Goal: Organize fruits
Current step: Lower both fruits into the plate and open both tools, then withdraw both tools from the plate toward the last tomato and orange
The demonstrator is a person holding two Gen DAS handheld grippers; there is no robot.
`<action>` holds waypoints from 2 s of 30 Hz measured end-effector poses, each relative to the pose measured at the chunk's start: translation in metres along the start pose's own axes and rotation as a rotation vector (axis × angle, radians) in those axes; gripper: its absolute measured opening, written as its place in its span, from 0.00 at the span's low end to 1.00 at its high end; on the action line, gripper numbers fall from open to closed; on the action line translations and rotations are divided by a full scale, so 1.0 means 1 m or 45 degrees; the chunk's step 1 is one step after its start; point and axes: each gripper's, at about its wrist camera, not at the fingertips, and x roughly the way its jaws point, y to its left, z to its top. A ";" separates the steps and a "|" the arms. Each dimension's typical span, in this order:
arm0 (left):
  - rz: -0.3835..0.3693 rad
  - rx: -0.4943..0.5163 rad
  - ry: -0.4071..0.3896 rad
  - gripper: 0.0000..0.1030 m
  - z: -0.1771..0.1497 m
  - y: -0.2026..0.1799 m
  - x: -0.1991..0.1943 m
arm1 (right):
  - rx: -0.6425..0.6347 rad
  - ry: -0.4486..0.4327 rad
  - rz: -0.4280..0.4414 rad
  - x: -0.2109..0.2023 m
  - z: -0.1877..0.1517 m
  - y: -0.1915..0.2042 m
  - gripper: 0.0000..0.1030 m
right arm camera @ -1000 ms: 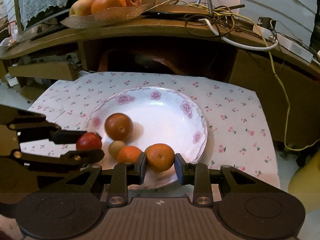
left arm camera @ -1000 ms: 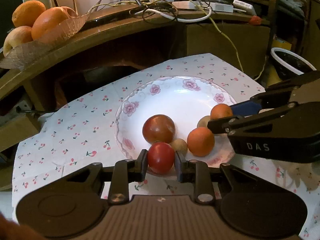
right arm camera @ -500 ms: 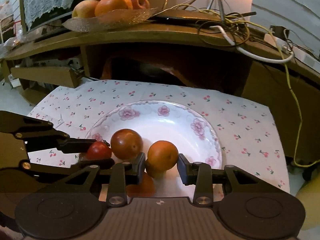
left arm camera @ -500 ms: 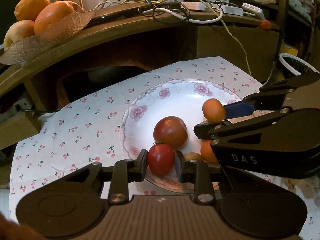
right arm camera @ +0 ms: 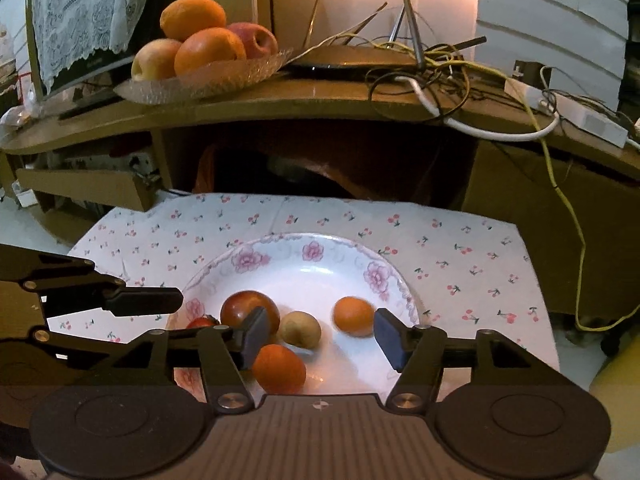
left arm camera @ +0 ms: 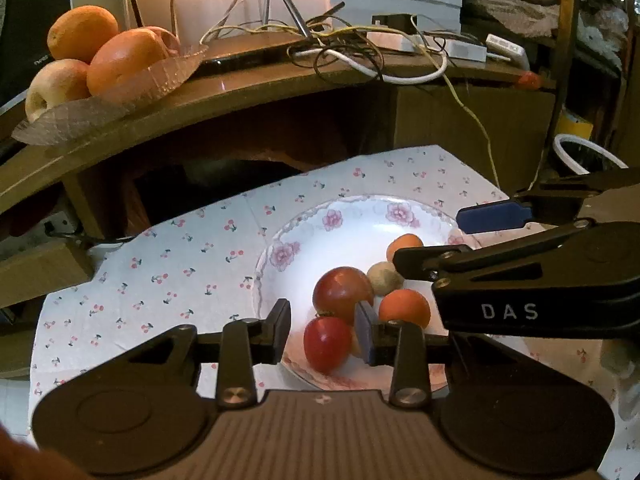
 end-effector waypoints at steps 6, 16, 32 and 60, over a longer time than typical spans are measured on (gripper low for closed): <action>0.009 -0.028 -0.041 0.39 0.005 0.004 -0.014 | 0.022 -0.049 -0.028 -0.014 0.003 -0.002 0.59; 0.024 -0.030 -0.063 0.43 -0.002 0.000 -0.040 | 0.077 -0.087 -0.051 -0.046 -0.005 -0.002 0.60; -0.021 -0.073 -0.046 0.43 -0.036 -0.023 -0.089 | 0.092 -0.077 -0.042 -0.103 -0.041 0.010 0.60; 0.015 -0.018 0.091 0.43 -0.105 -0.022 -0.118 | 0.075 0.037 -0.022 -0.131 -0.090 0.022 0.60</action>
